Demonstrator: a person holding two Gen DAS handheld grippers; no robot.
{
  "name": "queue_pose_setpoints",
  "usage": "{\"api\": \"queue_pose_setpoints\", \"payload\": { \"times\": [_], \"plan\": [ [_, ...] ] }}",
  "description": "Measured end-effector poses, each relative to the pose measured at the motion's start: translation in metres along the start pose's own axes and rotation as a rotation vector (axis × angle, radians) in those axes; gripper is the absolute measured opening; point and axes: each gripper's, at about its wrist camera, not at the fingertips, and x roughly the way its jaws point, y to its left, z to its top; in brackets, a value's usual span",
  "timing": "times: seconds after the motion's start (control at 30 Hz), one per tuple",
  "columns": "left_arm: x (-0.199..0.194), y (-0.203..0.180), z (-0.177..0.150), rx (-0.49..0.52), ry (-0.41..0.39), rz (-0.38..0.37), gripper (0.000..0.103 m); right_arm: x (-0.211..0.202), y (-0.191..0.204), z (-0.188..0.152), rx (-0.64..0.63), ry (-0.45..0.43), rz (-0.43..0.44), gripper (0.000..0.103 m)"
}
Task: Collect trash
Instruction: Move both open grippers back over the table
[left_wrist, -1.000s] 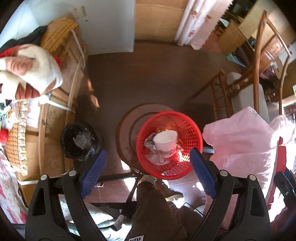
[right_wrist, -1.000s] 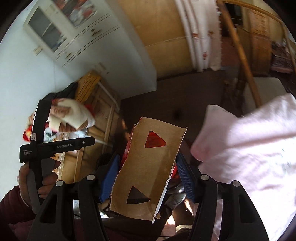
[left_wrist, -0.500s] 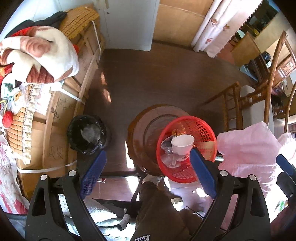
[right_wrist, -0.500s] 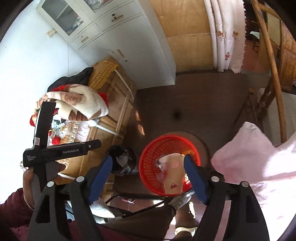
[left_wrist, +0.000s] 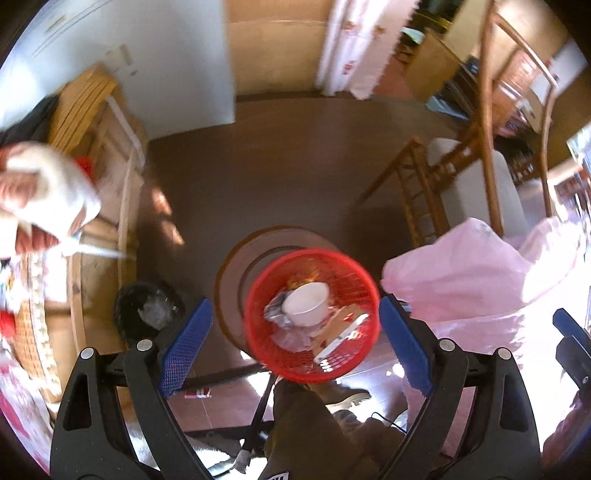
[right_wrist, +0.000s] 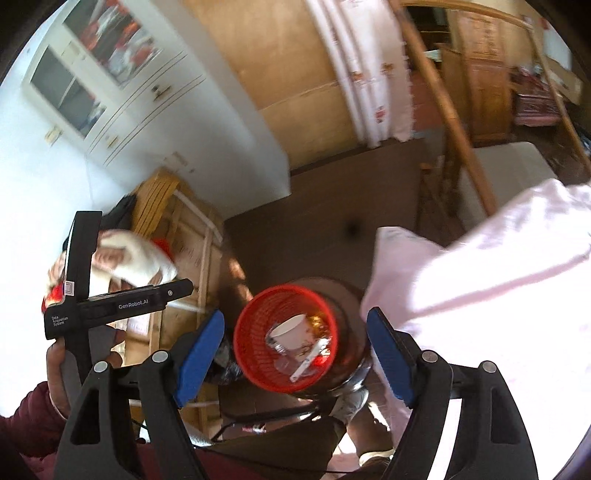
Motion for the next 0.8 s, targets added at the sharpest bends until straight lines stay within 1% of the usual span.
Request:
{"api": "queue_pose_setpoints", "payload": {
  "times": [0.17,0.37,0.5,0.6,0.8],
  "plan": [
    [0.001,-0.049,0.011,0.117,-0.008,-0.036,0.088,-0.03,-0.034,-0.011,0.093,-0.07,-0.056,0.078],
    [0.0,-0.121,0.017,0.292,-0.024,-0.095,0.088,-0.072,-0.082,-0.04,0.236,-0.171,-0.146,0.079],
    [-0.001,-0.174,0.013,0.419,-0.026,-0.142,0.088,-0.105,-0.116,-0.071,0.365,-0.244,-0.213,0.079],
    [-0.003,-0.218,0.004,0.524,-0.024,-0.18,0.088,-0.129,-0.138,-0.1,0.465,-0.295,-0.262,0.079],
    [-0.006,-0.303,-0.031,0.734,-0.003,-0.26,0.088,-0.169,-0.17,-0.162,0.639,-0.379,-0.358,0.08]
  ]
}}
